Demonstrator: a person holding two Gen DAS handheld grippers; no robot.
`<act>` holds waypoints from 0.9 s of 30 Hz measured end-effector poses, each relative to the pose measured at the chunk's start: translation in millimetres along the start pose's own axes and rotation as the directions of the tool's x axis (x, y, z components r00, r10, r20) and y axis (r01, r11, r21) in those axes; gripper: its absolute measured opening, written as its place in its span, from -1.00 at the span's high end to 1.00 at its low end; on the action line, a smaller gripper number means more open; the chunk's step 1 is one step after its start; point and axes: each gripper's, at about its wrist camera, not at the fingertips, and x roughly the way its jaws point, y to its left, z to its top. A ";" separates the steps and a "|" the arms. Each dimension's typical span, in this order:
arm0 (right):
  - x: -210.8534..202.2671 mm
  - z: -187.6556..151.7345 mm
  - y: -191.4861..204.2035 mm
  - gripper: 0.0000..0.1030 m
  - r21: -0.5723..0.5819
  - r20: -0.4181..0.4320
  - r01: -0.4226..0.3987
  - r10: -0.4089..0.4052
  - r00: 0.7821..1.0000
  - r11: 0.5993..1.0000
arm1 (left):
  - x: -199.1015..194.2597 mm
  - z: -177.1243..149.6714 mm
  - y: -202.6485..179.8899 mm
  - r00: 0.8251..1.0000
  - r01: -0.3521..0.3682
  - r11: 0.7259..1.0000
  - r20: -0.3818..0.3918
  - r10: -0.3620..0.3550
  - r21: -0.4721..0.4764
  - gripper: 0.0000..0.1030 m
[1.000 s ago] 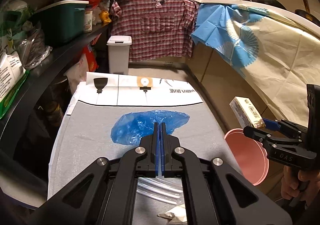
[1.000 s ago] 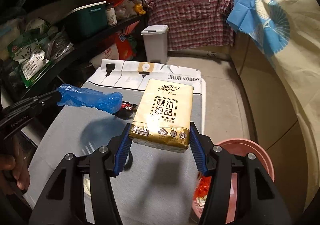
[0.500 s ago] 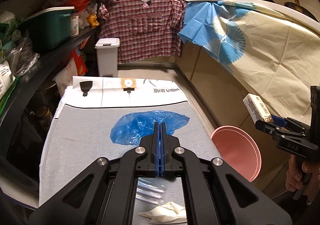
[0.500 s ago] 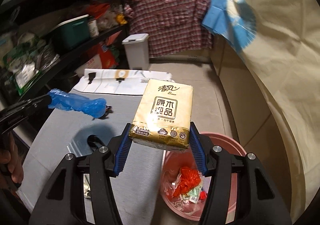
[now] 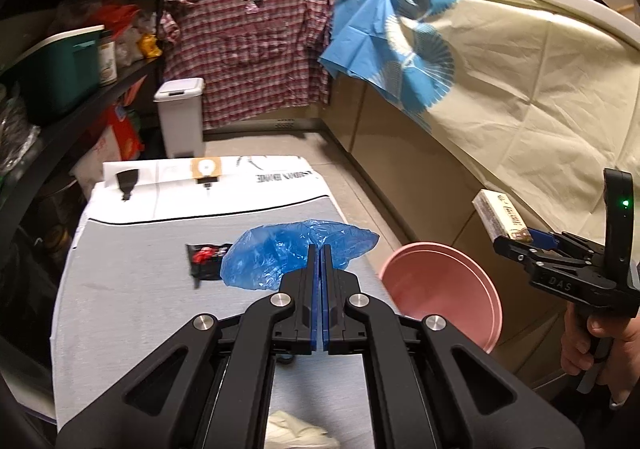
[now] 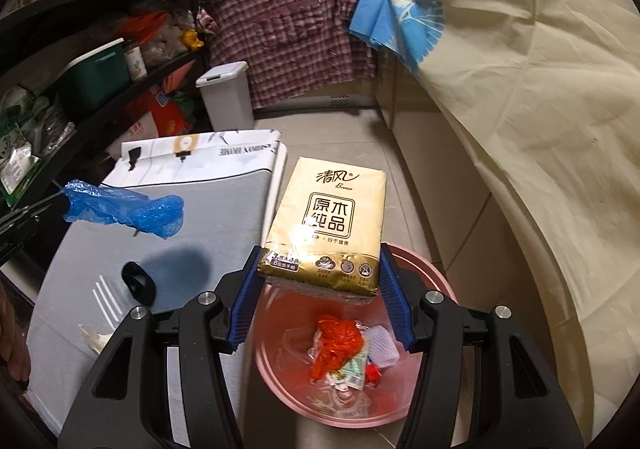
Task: Collect trash
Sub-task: 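Carry the blue bag and tissue pack over the pink bucket and open both grippers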
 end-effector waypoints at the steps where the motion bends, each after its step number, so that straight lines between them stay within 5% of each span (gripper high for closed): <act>1: 0.6 -0.3 -2.0 -0.08 0.000 -0.002 0.004 -0.004 1.000 1.000 | 2.0 0.0 -4.5 1.000 0.005 1.000 -0.003 -0.005 0.007 0.98; 27: 18.1 -12.3 -43.3 -0.08 0.063 -0.075 0.068 -0.064 0.995 0.996 | 54.1 -19.3 -97.9 0.988 0.130 0.981 -0.102 -0.116 0.147 0.98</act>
